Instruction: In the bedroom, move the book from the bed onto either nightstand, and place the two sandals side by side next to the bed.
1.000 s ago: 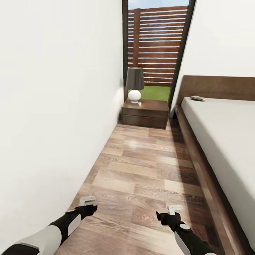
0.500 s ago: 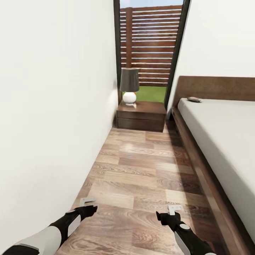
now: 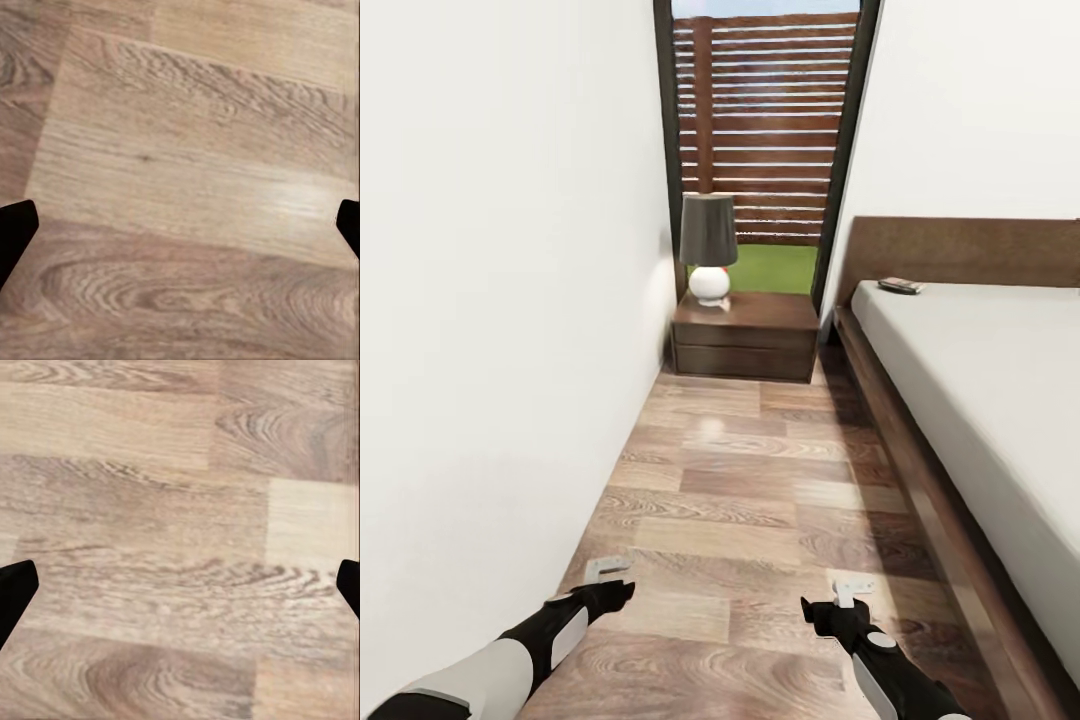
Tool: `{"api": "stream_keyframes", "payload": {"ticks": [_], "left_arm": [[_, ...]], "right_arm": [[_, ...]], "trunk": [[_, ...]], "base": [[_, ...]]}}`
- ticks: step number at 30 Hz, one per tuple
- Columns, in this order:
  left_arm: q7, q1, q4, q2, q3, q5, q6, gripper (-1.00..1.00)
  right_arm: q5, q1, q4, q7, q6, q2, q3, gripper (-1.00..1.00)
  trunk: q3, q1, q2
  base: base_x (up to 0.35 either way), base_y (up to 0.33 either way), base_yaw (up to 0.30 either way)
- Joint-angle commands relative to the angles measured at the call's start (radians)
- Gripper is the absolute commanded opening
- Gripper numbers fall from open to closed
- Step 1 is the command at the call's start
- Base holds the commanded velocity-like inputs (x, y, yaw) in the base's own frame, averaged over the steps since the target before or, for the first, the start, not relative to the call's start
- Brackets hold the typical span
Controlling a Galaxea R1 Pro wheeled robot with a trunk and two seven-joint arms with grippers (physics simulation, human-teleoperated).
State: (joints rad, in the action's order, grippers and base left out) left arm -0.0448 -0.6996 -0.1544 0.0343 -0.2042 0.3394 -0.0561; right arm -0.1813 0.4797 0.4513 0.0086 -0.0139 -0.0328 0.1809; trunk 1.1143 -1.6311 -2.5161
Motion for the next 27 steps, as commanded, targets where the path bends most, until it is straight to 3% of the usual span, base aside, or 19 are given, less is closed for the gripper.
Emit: {"api": "stream_keyframes", "payload": {"ticks": [1, 10, 27], "left_arm": [[-0.001, 0.000, -0.002, 0.001, -0.007, 0.010, -0.005, 1.00], [-0.001, 0.000, -0.002, 0.001, -0.007, 0.010, -0.005, 1.00], [-0.001, 0.000, -0.002, 0.001, -0.007, 0.010, -0.005, 1.00]], "right_arm": [[-0.010, 0.001, 0.000, 0.001, -0.001, -0.001, 0.006, 1.00], [-0.010, 0.000, 0.000, 0.000, -0.002, -0.001, 0.006, 1.00], [-0.010, 0.001, 0.000, -0.001, -0.003, -0.001, 0.006, 1.00]], "trunk": [[0.001, 0.000, 0.000], [0.001, 0.000, 0.000], [0.001, 0.000, 0.000]], "base": [[0.330, 0.001, -0.241], [0.330, 0.000, -0.210], [0.330, -0.017, -0.020]]}}
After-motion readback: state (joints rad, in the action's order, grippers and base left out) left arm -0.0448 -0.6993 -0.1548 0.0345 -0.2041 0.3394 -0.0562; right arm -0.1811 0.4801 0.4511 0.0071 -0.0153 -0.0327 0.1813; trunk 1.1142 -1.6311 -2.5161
